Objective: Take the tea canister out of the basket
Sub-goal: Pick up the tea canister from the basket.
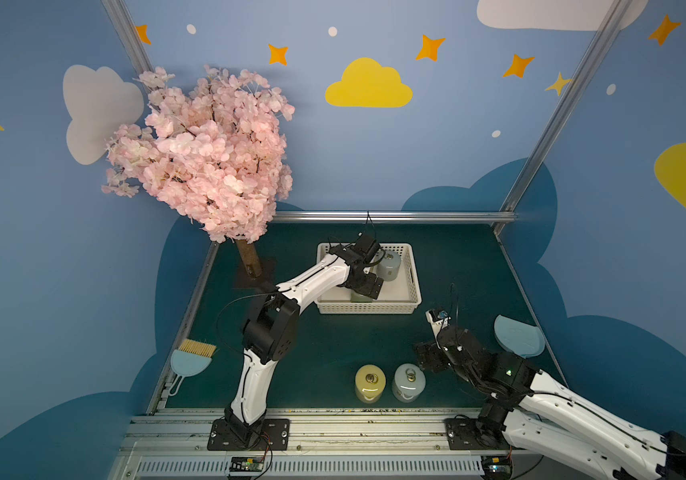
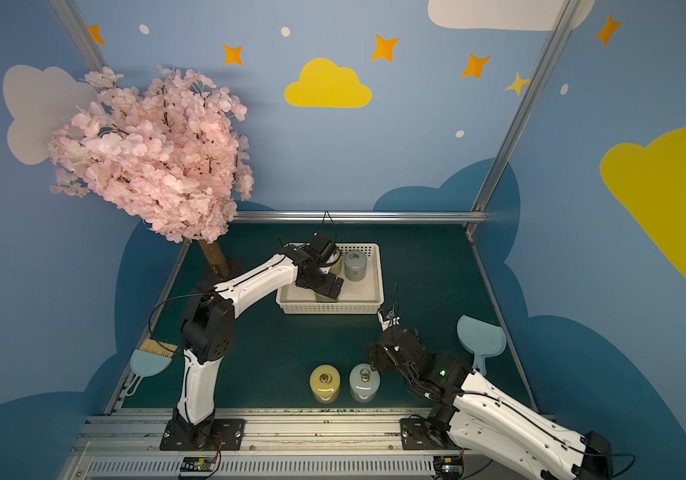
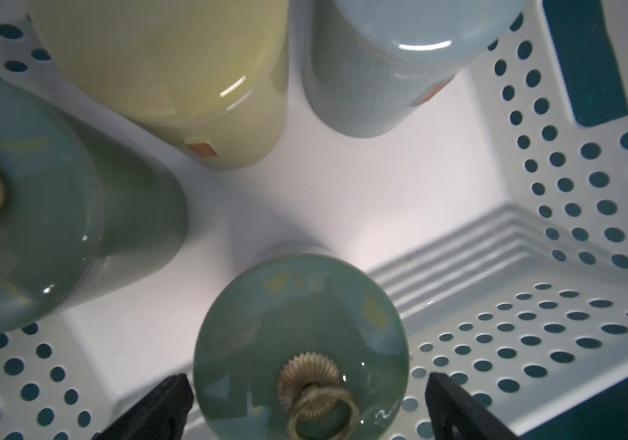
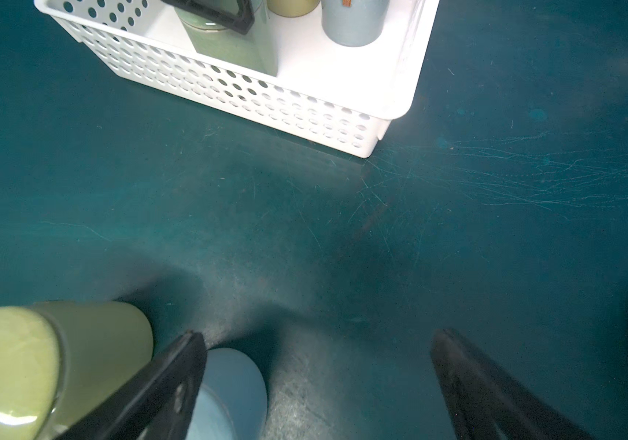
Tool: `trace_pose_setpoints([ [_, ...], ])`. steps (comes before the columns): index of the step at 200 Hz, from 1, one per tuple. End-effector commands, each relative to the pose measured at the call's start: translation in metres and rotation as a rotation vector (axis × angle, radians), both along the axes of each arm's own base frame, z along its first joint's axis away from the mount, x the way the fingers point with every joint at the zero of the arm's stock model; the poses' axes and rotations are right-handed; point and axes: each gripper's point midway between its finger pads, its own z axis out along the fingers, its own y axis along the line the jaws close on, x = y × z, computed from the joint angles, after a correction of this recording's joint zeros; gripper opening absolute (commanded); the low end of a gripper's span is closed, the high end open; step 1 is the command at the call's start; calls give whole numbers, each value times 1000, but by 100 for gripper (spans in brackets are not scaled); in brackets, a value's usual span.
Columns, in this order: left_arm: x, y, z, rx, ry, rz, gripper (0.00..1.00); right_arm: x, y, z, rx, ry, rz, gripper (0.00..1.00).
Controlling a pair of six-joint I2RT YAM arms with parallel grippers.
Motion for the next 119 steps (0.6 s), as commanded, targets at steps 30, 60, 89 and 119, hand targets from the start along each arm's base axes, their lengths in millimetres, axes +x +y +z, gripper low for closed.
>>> trace_pose_setpoints([
  [30, 1, -1, -11, 24, 28, -14, 100, 3, 1, -2, 9, -5, -3, 98],
  [60, 4, -1, -15, 35, 27, -15, 100, 3, 0, -3, 7, -3, -5, 99],
  [89, 7, -3, -19, 42, 32, -19, 98, 4, 1, -2, 7, -4, -5, 98],
  [119, 8, -2, -18, 45, 29, -18, 94, 3, 1, -2, 11, -2, -2, 98],
])
